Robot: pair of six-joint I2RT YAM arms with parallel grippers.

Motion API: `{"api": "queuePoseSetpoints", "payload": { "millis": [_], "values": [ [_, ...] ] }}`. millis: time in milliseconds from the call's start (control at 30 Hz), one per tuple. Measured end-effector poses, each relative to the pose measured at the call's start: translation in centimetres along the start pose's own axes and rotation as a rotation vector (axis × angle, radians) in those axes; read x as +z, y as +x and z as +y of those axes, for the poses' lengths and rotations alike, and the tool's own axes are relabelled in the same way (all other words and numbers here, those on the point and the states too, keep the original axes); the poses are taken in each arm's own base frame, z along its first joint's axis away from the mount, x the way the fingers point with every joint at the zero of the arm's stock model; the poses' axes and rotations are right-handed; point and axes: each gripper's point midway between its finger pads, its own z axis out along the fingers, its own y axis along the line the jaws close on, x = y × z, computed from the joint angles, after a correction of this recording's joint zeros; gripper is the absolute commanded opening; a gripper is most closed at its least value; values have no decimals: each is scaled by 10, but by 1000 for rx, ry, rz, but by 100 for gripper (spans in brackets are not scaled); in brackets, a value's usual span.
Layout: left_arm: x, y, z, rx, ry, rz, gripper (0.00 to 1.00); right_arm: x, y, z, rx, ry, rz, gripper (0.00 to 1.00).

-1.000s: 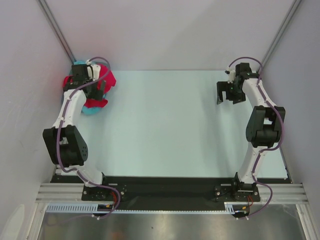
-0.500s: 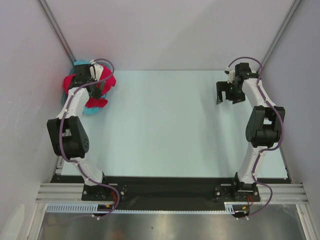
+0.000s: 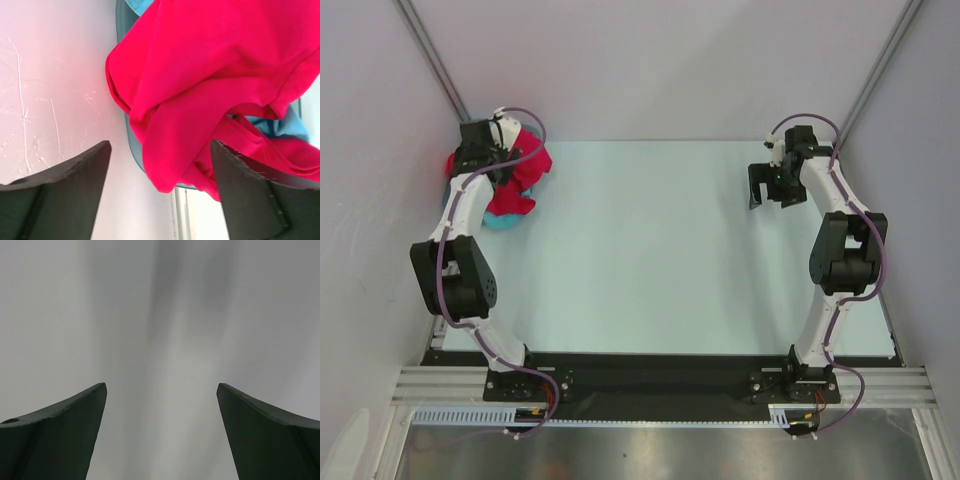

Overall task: Fold and stack the t-shirts
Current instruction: Grab the tshirt from the pile

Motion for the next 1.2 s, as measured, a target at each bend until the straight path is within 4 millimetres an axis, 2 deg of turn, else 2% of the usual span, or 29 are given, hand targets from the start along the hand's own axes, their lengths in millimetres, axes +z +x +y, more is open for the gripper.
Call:
{"api": "queuePoseSetpoints", "payload": {
  "millis": [133, 433, 667, 833, 967, 1133, 1200],
  "values": [
    [4, 6, 4, 19, -5, 11, 76, 0, 0, -1, -1, 6, 1, 100],
    [24, 32, -2, 39, 21, 78, 80, 0, 0, -3, -5, 22, 3, 100],
    [23, 33, -10, 28, 62, 77, 83, 0, 1, -3, -9, 30, 6, 100],
    [15, 30, -18, 9, 111, 64, 83, 1, 1, -5, -9, 39, 7, 100],
    [13, 29, -15, 8, 105, 63, 79, 1, 1, -4, -14, 44, 6, 100],
    [16, 33, -11, 10, 74, 80, 75, 3, -1, 8, -38, 35, 5, 100],
    [20, 36, -11, 12, 68, 91, 68, 3, -1, 11, -45, 31, 6, 100]
  ]
}}
